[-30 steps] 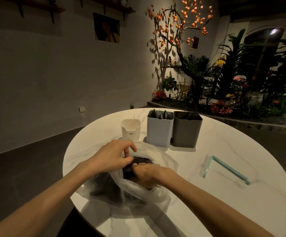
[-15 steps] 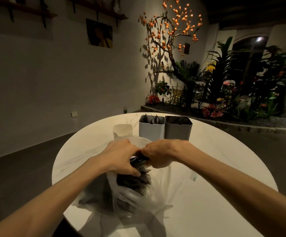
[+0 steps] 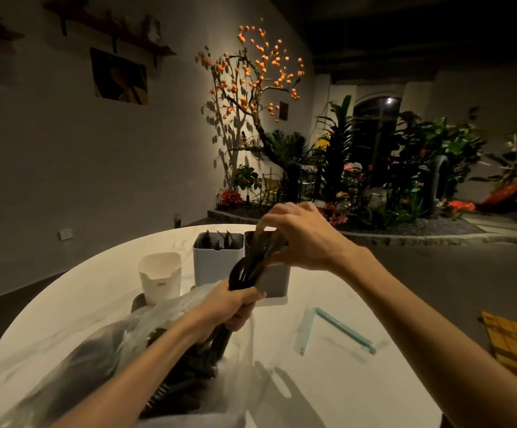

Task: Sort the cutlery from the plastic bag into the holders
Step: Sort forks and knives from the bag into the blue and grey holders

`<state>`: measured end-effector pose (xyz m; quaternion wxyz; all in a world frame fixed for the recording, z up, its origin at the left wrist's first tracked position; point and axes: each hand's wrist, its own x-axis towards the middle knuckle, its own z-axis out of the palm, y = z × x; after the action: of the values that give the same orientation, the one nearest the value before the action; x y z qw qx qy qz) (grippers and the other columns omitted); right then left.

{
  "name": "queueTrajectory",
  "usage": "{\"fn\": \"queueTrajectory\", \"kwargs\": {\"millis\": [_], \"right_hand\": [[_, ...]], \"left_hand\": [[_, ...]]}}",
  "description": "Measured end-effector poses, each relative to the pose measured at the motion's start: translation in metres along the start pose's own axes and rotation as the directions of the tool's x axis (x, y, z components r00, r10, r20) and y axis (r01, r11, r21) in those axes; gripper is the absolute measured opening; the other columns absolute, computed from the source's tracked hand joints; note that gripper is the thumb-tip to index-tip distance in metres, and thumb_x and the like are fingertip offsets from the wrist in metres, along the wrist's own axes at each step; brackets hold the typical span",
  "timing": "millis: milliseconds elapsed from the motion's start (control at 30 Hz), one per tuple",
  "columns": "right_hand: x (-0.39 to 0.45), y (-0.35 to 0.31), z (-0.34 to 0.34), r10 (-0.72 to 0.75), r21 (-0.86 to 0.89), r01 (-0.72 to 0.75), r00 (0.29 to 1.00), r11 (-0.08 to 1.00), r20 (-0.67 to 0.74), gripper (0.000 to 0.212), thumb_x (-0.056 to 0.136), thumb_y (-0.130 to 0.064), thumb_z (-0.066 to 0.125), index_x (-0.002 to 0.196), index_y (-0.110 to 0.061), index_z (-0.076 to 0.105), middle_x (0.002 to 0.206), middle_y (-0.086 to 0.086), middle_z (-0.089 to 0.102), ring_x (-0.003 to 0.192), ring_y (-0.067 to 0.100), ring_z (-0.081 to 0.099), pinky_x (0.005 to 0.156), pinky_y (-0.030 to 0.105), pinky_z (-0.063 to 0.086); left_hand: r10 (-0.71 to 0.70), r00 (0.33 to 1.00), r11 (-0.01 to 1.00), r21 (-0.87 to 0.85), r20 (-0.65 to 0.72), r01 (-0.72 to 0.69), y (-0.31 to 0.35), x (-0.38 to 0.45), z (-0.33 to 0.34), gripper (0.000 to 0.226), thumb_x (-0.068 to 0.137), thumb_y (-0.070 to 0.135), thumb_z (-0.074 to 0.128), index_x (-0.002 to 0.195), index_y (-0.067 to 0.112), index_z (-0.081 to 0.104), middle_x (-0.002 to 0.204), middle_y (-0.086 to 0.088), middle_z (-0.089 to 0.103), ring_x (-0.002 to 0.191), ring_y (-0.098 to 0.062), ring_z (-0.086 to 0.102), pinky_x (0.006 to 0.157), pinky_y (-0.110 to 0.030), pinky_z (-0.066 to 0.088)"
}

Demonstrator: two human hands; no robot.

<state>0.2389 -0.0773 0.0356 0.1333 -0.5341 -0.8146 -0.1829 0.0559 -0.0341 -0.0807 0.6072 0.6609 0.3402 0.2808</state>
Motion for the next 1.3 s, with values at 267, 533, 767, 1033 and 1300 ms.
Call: {"fn": "queueTrajectory", "kwargs": {"millis": [267, 533, 767, 1033, 1300], "right_hand": [[-0.019, -0.011, 0.116, 0.546, 0.899, -0.383, 0.809, 0.211, 0.217, 0.058, 0.085, -0.058, 0.067, 0.128, -0.023, 0.054, 0.123, -0.002, 0.062, 0.115, 0.014, 0.062, 0.082, 0.018, 0.051], [-0.021, -0.021, 0.187, 0.560, 0.957, -0.284, 0.784, -0.058, 0.267, 0.044, 0.101, -0.038, 0.055, 0.101, 0.004, 0.070, 0.091, 0.042, 0.060, 0.075, 0.033, 0.064, 0.074, 0.033, 0.056], [-0.023, -0.018, 0.184, 0.739, 0.975, -0.196, 0.641, -0.105, 0.208, 0.030, 0.106, -0.020, 0.047, 0.099, -0.006, 0.073, 0.092, 0.010, 0.076, 0.087, 0.019, 0.073, 0.070, 0.024, 0.059], [-0.031, -0.008, 0.178, 0.648, 0.945, -0.291, 0.693, -0.151, 0.317, 0.027, 0.099, -0.043, 0.058, 0.102, -0.019, 0.070, 0.058, -0.007, 0.042, 0.047, 0.005, 0.032, 0.044, 0.019, 0.027], [-0.032, -0.033, 0.175, 0.617, 0.954, -0.287, 0.736, -0.088, 0.279, 0.039, 0.080, -0.056, 0.071, 0.103, -0.025, 0.072, 0.068, -0.010, 0.064, 0.054, 0.001, 0.050, 0.051, 0.015, 0.036]], "left_hand": [[0.015, 1.000, 0.856, -0.516, 0.018, -0.004, -0.033, 0.043, 0.012, 0.019, 0.088, 0.027, 0.066, 0.086, 0.009, 0.059, 0.066, -0.001, 0.040, 0.046, -0.009, 0.032, 0.045, -0.022, 0.027], [0.010, 0.993, 0.812, -0.581, 0.118, 0.061, -0.067, 0.051, 0.010, 0.027, 0.098, 0.025, 0.053, 0.086, 0.002, 0.059, 0.069, -0.007, 0.048, 0.052, -0.009, 0.037, 0.045, -0.019, 0.034], [-0.087, 0.995, 0.913, -0.403, -0.040, 0.064, -0.077, 0.057, 0.011, 0.034, 0.098, 0.028, 0.061, 0.120, 0.002, 0.070, 0.113, -0.018, 0.074, 0.066, -0.019, 0.062, 0.057, -0.027, 0.049], [-0.034, 0.997, 0.864, -0.504, -0.062, -0.002, -0.072, 0.057, 0.006, 0.034, 0.092, 0.039, 0.067, 0.101, 0.006, 0.066, 0.064, -0.004, 0.050, 0.043, -0.010, 0.035, 0.040, -0.020, 0.031], [0.025, 0.996, 0.838, -0.545, 0.091, 0.029, -0.071, 0.049, 0.006, 0.026, 0.092, 0.032, 0.053, 0.081, 0.008, 0.050, 0.068, -0.002, 0.040, 0.055, -0.011, 0.032, 0.050, -0.022, 0.032]]}}
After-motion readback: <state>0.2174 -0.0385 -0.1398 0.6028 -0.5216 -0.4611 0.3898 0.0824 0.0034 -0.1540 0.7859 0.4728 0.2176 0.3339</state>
